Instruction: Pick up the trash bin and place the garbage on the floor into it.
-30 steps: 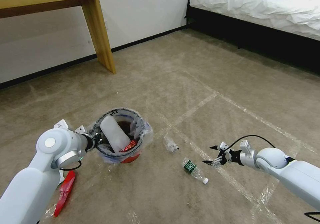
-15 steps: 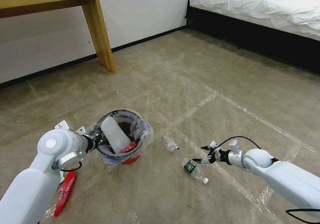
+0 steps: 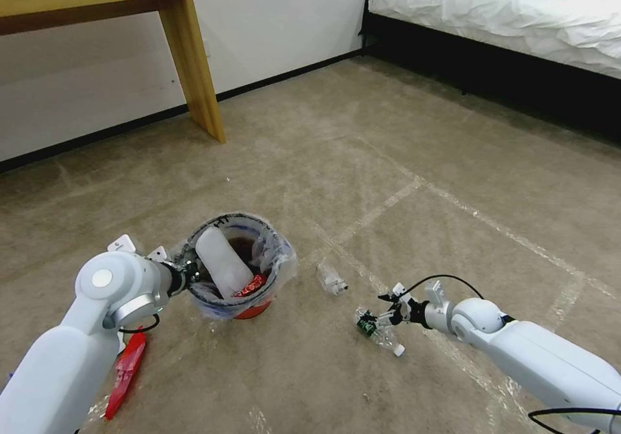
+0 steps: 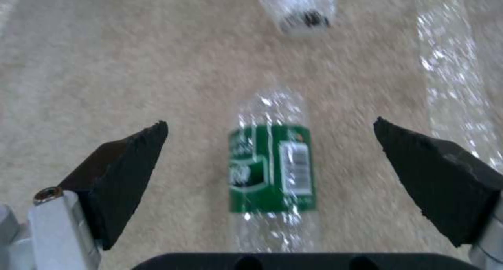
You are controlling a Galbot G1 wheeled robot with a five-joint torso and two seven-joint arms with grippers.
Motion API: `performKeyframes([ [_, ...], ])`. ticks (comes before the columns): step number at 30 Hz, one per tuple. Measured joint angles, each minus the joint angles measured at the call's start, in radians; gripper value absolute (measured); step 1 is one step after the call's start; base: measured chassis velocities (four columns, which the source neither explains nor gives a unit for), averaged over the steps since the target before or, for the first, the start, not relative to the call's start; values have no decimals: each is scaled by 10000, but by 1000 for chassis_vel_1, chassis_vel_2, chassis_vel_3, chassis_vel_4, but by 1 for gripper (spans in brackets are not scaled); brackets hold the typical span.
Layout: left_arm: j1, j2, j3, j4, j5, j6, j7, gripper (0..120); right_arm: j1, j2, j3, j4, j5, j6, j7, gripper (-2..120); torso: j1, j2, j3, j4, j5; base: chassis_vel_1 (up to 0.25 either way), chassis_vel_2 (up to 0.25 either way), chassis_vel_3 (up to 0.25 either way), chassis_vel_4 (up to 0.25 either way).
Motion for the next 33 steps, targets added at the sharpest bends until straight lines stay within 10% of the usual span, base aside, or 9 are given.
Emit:
performKeyframes([
  [33,-27,-170,105,95,240,46,76,0,-190,700,60,-651,-302,-80,194,100,0,0,0,0,1,0,0,0,0],
])
